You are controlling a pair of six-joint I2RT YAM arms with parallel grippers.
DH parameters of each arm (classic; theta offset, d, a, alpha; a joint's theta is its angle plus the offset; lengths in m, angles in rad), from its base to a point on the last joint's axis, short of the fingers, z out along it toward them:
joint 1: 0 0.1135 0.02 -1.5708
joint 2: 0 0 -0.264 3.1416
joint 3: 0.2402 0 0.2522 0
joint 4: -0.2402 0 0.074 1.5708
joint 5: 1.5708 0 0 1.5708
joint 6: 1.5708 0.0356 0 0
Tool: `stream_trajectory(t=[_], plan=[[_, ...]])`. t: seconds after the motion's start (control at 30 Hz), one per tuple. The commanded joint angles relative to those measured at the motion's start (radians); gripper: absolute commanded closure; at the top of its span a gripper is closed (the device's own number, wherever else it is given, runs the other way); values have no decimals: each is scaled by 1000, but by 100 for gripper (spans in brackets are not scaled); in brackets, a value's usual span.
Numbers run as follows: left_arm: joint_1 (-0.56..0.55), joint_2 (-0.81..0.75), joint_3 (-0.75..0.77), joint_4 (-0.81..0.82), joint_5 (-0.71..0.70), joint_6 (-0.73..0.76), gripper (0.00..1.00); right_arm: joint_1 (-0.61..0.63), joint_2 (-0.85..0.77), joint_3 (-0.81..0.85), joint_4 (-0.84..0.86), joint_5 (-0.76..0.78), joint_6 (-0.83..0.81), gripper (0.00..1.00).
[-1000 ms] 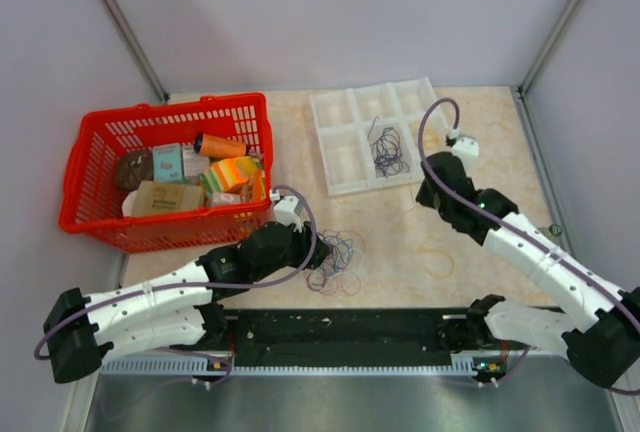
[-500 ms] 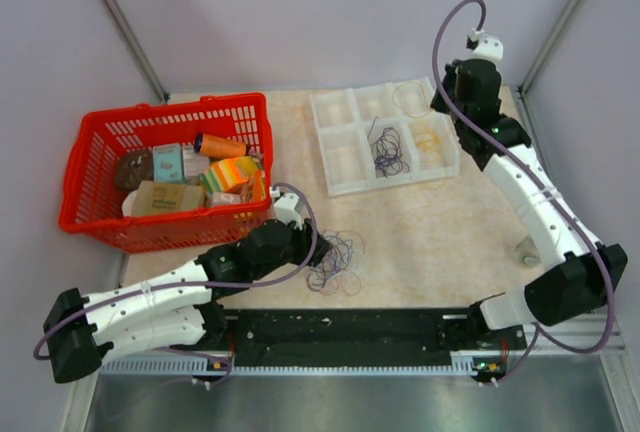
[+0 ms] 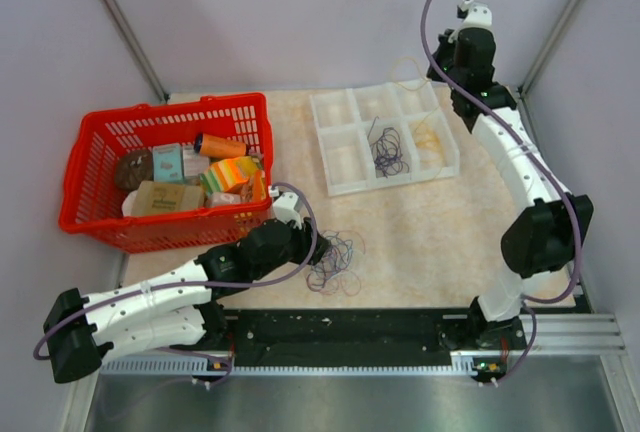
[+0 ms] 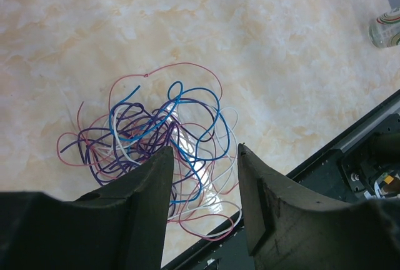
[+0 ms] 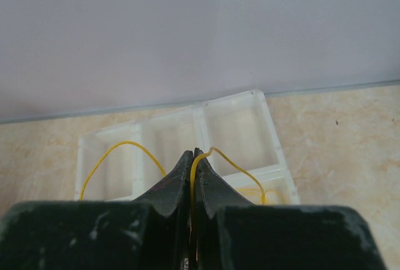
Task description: Untangle the cables
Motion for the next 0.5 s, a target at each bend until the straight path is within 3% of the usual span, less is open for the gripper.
stream_trajectory(t=[0.0, 0.2, 0.47], plan=[[4, -15, 41, 3, -23, 18, 50, -20, 34, 132, 48, -54, -22, 100], [3, -18, 49, -11, -28, 18, 50, -23, 46, 256, -51, -40, -23, 100], [3, -7, 52, -12, -31, 29, 50, -14, -148, 221, -130, -92, -11, 100]])
